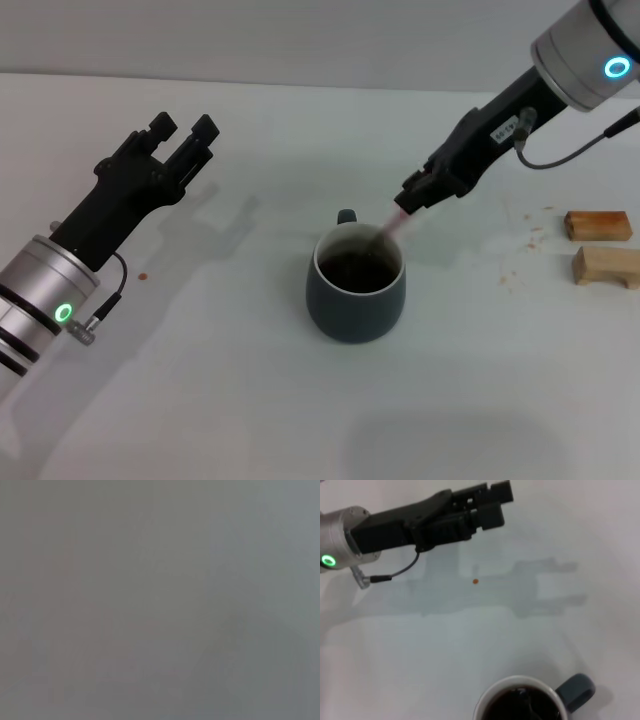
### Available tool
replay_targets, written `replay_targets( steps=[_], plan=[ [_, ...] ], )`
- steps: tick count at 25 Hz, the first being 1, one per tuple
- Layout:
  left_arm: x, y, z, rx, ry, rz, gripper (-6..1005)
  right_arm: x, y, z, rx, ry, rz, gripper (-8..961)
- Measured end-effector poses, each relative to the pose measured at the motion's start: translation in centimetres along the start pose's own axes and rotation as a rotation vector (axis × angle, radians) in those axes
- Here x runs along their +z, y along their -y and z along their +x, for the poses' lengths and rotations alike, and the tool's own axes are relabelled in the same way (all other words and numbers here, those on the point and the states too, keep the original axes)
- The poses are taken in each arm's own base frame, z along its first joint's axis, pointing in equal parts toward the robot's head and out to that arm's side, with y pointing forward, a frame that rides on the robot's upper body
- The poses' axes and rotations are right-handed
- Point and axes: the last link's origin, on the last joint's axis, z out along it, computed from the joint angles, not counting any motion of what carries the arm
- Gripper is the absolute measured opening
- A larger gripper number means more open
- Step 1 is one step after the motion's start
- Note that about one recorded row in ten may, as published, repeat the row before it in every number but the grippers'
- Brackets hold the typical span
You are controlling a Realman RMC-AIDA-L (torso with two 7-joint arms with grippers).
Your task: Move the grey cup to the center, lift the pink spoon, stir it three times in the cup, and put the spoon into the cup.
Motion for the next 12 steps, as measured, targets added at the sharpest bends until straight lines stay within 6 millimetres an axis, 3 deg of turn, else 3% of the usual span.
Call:
replay_targets(
  steps=[7,12],
  plan=[
    [-0.2,0.0,0.2,-0.012,-0.007,-0.012,694,-1.4,0.2,0.7,0.023,0.094,0.029,223],
    [-0.4,0.0,0.5,-0.020,-0.018,-0.025,694,-4.7,0.7,2.5,0.056,0.272,0.106,415]
  ],
)
